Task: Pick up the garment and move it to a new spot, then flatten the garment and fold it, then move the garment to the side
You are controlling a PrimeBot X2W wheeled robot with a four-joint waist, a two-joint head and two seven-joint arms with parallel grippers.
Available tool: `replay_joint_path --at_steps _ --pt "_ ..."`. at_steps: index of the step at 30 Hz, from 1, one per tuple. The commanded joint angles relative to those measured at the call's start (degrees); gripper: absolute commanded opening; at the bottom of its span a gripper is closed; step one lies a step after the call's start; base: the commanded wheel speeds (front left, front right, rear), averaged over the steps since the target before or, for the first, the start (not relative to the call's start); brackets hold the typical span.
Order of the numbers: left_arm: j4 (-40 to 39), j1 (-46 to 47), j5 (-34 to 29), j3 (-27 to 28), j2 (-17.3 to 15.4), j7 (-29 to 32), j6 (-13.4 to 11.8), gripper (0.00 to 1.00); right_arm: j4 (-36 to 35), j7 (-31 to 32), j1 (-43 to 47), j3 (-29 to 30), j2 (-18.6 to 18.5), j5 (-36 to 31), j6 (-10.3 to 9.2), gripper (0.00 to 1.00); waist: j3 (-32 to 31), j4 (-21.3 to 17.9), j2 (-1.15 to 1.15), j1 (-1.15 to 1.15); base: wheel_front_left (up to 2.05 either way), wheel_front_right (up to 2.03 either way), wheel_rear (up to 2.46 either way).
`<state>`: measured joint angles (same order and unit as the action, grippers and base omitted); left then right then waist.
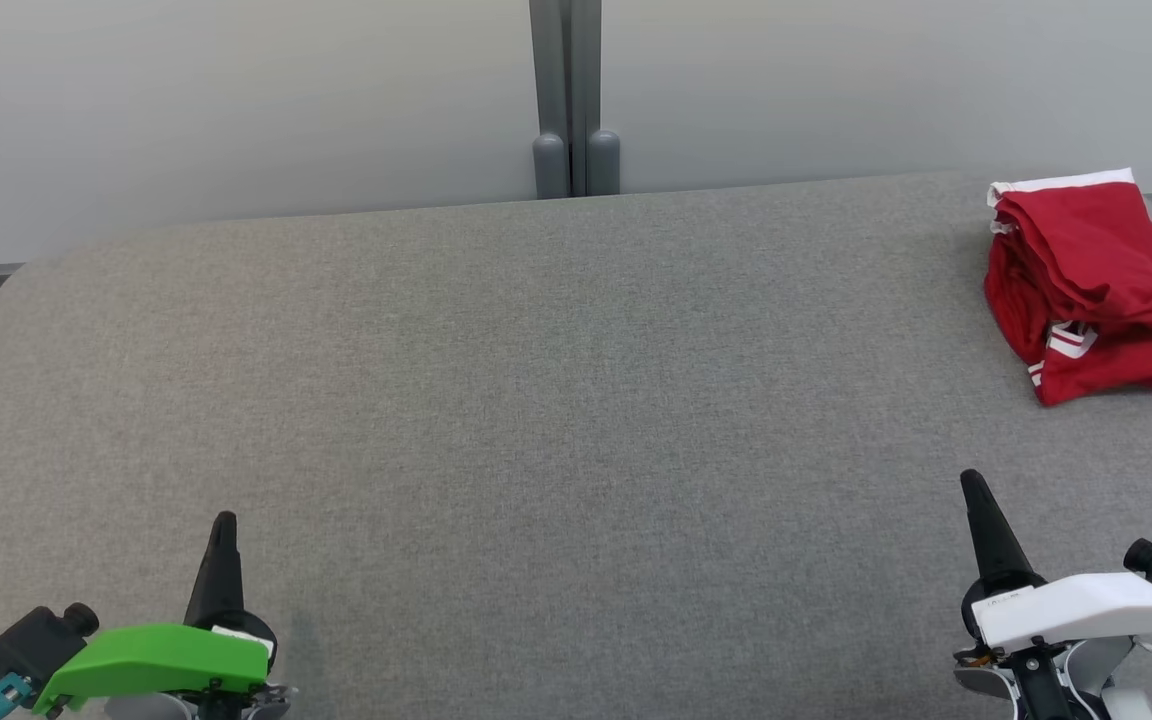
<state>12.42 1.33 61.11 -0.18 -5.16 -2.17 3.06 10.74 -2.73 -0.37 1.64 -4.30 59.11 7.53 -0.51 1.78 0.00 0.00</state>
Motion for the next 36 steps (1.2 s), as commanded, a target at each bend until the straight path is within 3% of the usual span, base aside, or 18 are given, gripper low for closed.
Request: replay_joint_path --at_steps 1,36 --pt "-0.37 1.71 1.72 0.56 -0.08 0.37 0.65 0.0 -0.25 0.37 -1.24 0.35 -0.25 1.72 -0.03 0.0 0.02 -0.04 0.0 0.0 0.0 0.0 0.0" --pt "0.84 3.85 19.33 4.39 1.37 5.45 3.04 0.0 1.81 5.18 -4.15 2.34 0.22 21.15 -0.02 0.0 0.36 -0.94 0.0 0.0 0.0 0.0 0.0"
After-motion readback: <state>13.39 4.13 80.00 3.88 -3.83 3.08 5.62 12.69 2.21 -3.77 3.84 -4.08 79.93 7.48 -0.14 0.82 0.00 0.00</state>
